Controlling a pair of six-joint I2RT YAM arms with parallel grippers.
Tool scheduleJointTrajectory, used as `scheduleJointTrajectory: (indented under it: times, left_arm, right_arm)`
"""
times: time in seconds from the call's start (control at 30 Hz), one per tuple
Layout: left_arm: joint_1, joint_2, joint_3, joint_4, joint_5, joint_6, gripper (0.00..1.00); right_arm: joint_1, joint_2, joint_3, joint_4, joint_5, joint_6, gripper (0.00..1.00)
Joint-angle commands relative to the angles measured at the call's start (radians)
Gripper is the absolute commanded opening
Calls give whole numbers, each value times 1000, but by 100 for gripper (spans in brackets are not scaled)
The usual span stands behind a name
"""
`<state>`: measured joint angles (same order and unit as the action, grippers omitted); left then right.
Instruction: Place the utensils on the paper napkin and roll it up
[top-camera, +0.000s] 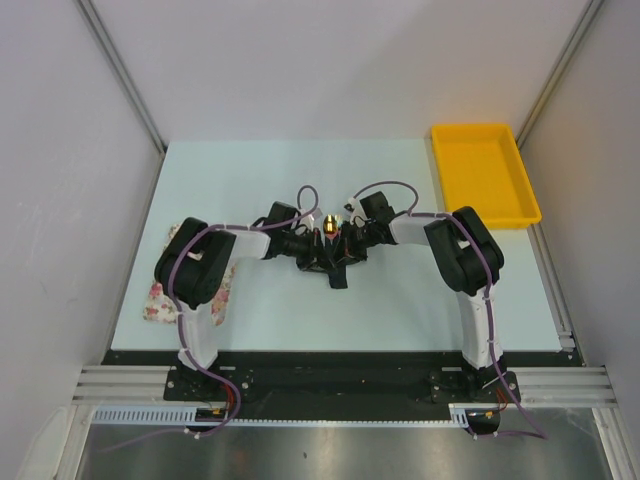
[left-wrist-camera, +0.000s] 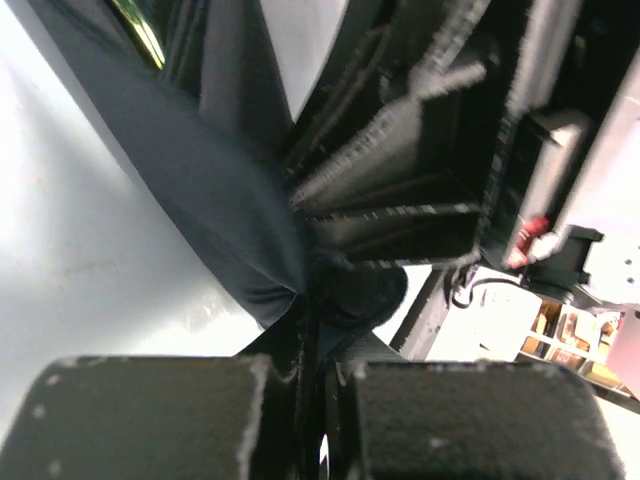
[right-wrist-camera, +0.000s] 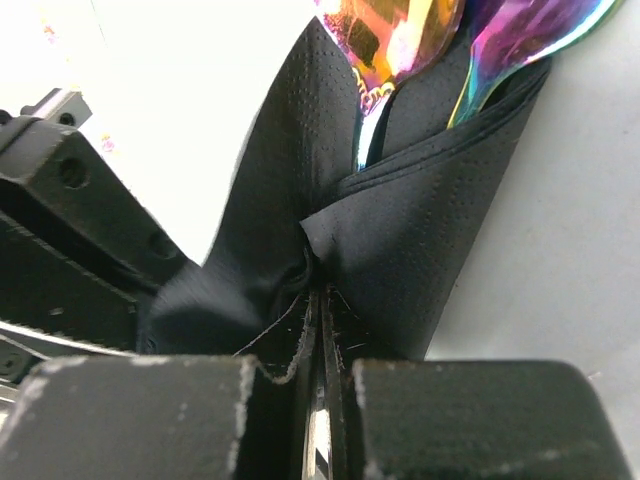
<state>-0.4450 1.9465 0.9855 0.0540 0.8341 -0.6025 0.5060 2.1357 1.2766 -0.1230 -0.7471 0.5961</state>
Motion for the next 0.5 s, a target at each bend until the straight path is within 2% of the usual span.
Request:
scheduleJointTrajectory:
  times: [0.0,0.17,0.47]
  left_arm:
    - [-32,35,51,-98,-59,50,0]
    - [-26,62,67,-197,-144,96,0]
    - [-20,57,81,-299,-194,185,0]
  right_arm:
    - [8,47,-14,0,97,-9,4]
    - [6,-17,13,-15,66,-10,7]
    - [-58,-120,66,-14,-27,-5,16]
